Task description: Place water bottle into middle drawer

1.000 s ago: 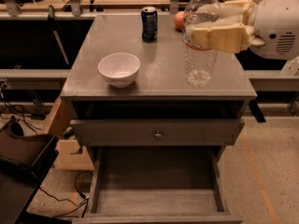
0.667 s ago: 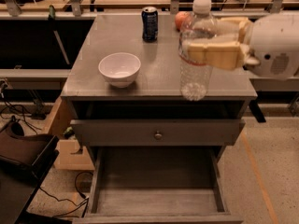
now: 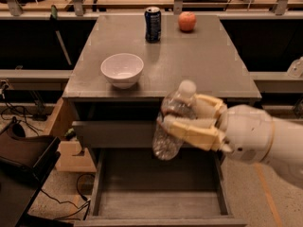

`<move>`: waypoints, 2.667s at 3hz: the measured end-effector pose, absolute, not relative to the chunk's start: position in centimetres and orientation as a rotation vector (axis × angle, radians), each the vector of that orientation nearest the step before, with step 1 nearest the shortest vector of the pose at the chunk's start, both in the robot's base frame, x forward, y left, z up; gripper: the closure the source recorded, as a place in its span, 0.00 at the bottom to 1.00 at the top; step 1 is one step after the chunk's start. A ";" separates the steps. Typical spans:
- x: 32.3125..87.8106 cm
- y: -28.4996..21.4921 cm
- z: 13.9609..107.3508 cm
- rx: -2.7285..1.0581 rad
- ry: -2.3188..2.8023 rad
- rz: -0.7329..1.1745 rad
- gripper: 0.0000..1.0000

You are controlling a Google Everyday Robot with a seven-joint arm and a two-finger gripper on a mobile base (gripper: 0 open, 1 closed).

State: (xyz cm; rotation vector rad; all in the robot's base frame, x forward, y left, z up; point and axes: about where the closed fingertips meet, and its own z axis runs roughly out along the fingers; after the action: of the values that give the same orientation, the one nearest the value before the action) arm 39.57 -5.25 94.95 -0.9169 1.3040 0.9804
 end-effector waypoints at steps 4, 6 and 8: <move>40.0 -7.0 77.2 -1.023 1.442 1.012 1.00; 39.8 -1.3 70.8 -0.988 1.437 1.127 1.00; 40.7 5.1 59.1 -1.017 1.436 1.273 1.00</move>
Offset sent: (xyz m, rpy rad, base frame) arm -0.0063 -0.0252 -0.2034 -0.1593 0.1256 0.0936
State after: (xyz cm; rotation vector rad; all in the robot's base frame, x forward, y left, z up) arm 40.71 5.13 59.12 -1.0169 1.4363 1.2728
